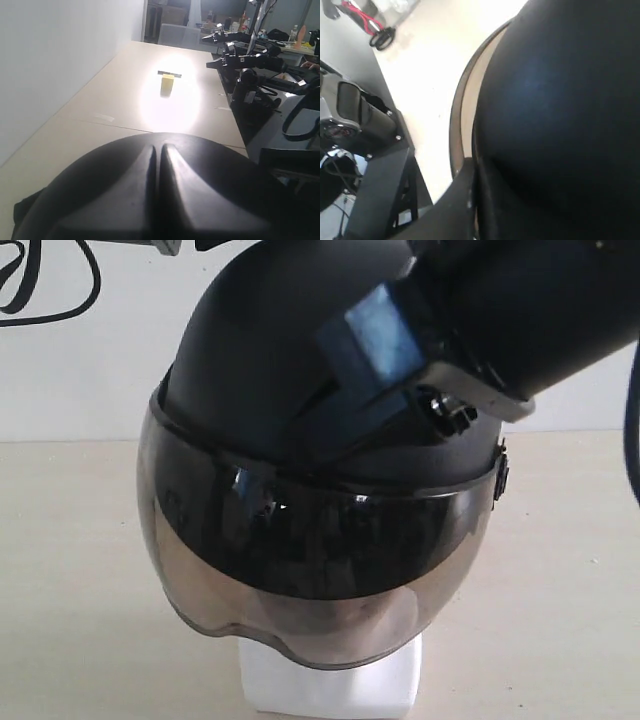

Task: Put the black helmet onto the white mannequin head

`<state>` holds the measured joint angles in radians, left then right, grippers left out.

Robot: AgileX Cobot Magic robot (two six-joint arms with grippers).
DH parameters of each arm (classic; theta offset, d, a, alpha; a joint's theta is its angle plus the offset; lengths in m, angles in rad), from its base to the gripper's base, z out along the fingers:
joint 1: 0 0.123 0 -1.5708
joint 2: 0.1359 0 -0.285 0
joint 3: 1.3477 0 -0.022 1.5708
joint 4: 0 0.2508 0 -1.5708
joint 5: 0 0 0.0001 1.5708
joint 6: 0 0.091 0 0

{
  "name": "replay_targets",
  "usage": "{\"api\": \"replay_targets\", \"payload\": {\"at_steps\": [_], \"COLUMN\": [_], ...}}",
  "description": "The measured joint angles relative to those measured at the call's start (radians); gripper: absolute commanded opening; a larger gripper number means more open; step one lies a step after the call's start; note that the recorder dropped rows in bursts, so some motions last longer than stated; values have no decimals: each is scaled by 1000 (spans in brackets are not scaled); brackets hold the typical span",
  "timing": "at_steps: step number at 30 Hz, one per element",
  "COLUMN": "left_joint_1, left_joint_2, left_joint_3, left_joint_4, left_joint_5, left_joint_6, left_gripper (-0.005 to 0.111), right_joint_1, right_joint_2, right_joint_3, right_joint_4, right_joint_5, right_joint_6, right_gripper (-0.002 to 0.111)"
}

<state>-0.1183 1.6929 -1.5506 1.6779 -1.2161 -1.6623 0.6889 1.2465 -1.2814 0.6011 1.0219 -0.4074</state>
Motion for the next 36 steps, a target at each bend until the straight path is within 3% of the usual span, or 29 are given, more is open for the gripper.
{"api": "replay_targets", "payload": {"at_steps": [3,9,13,17,21,27,36], "left_joint_1": [0,0,47,146,242,247,302], "left_joint_2": [0,0,-57,-113,-125,-138,-327], "left_joint_3": [0,0,13,43,183,321,400], "left_joint_4": [0,0,51,60,62,74,77], "left_joint_5": [0,0,-2,-4,-2,-2,45], "left_joint_6": [0,0,0,0,37,131,161], "left_gripper": [4,4,4,4,4,4,4], "right_joint_1": [54,67,69,69,69,69,-87], "right_joint_2": [0,-11,-128,-277,-440,-524,-608], "right_joint_3": [0,3,16,23,261,521,544], "right_joint_4": [-87,-116,-210,-490,-1084,-1301,-1874], "right_joint_5": [7,22,-101,-156,-168,-260,-114], "right_joint_6": [45,68,69,297,787,981,1289], "right_gripper": [0,0,0,0,0,0,0]}}
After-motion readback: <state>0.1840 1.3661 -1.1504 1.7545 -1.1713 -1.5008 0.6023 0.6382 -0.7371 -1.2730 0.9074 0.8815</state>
